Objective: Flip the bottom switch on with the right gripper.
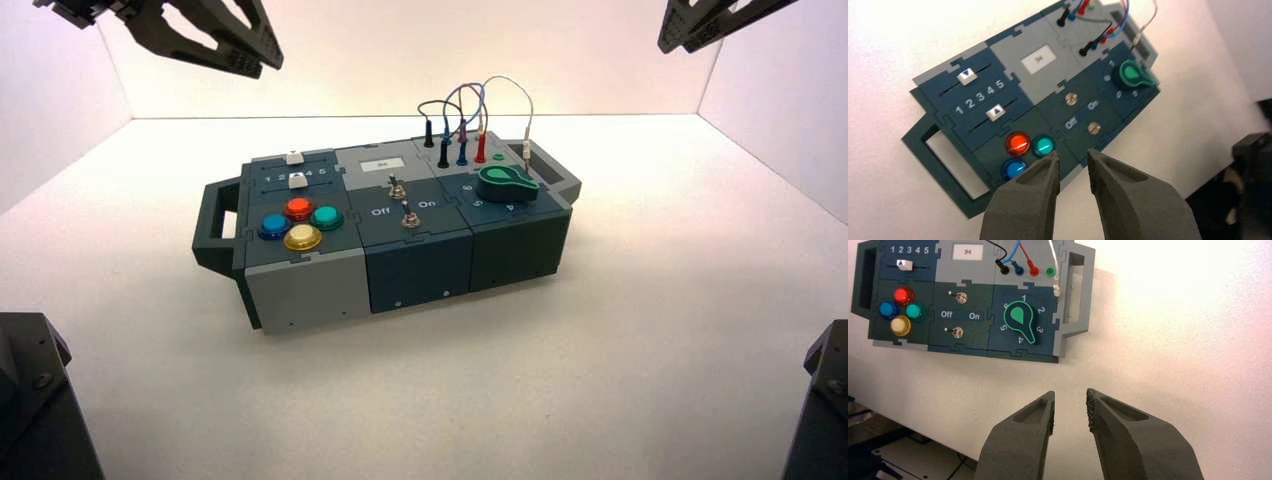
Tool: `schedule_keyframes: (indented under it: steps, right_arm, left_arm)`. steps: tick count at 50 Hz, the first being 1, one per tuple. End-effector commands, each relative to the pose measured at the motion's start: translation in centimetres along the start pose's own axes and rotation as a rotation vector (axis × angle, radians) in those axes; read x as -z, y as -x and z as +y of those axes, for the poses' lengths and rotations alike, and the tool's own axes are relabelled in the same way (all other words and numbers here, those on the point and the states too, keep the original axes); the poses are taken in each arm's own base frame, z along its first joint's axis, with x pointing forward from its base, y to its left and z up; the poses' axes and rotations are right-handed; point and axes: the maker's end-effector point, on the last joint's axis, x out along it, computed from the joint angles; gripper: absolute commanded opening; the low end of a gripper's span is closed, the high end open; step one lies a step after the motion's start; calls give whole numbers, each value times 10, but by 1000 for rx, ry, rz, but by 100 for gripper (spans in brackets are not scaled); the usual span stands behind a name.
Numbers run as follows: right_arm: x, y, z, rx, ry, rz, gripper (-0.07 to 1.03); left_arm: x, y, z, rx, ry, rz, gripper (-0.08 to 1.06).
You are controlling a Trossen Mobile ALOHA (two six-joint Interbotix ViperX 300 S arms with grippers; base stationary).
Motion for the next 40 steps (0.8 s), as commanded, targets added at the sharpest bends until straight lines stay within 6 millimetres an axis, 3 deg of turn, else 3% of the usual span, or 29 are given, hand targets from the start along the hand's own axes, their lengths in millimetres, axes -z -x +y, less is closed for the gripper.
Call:
schedule_keyframes:
  steps: [1,25,40]
  right_arm:
    - [-5,4,1,-4,-5,-22,36]
    - [-3,8,1,-4,-5,-38,36]
    - [-7,11,9,-40,-12,-51,36]
  left_arm:
    - [-11,5,0,-9,-18,-27,32]
    - [-8,4,3,-17,1,-12,35]
    - [17,2,42,-102,163,56,38]
